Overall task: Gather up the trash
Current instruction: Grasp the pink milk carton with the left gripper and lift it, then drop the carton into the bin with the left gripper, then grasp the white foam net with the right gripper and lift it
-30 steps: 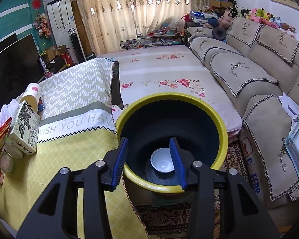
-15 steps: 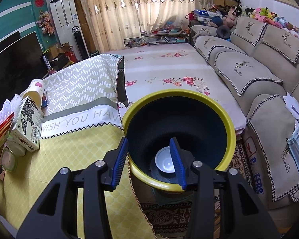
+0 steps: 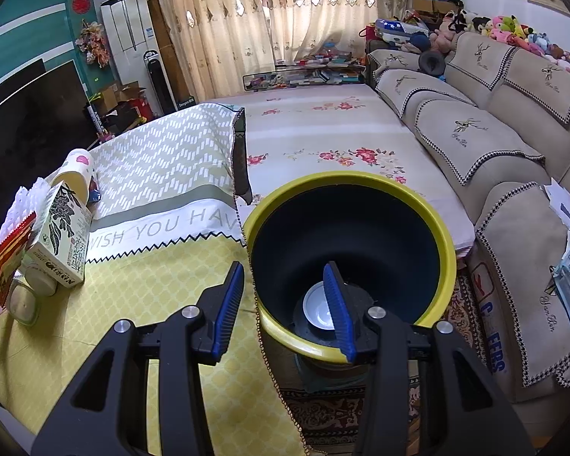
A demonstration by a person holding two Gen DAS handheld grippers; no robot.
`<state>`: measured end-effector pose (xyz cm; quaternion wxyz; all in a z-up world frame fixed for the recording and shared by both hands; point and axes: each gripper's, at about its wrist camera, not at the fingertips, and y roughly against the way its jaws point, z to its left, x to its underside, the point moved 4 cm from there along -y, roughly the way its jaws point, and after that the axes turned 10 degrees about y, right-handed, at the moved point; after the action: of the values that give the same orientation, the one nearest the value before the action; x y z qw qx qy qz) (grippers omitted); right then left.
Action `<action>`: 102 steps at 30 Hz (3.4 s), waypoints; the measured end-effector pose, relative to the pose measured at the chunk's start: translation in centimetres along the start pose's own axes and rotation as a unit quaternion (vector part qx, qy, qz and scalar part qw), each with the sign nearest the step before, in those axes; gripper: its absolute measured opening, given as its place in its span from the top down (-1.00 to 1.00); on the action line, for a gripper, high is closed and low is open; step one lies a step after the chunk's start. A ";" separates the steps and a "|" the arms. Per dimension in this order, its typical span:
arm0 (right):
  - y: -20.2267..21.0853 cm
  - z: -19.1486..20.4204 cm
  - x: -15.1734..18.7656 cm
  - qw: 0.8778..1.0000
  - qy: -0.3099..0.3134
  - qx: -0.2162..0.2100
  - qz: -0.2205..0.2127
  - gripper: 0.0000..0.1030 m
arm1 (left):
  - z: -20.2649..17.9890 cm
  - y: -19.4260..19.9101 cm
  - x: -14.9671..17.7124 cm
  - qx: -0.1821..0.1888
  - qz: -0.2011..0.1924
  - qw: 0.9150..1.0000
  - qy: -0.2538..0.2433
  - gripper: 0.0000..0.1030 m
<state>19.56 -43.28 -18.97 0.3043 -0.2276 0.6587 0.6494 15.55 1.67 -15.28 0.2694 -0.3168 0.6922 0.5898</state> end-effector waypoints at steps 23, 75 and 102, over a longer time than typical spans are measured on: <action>0.4 -0.3 0.3 1.000 -0.004 -0.009 -0.006 0.19 | -0.9 0.2 -1.4 -0.003 -0.021 1.000 -0.009 0.23; 4.3 -11.9 4.0 0.993 -0.101 0.044 -0.041 0.03 | -36.5 -5.6 -3.5 0.266 0.012 0.948 -0.173 -0.45; 5.2 15.8 -6.9 0.976 0.107 -0.162 -0.100 0.03 | -2.1 8.0 -2.2 0.034 -0.121 0.992 -0.019 -0.70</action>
<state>22.47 -27.98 -9.97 0.2546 -0.4061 0.5475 0.6860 10.97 0.66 -8.16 0.3624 -0.3775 0.6634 0.5348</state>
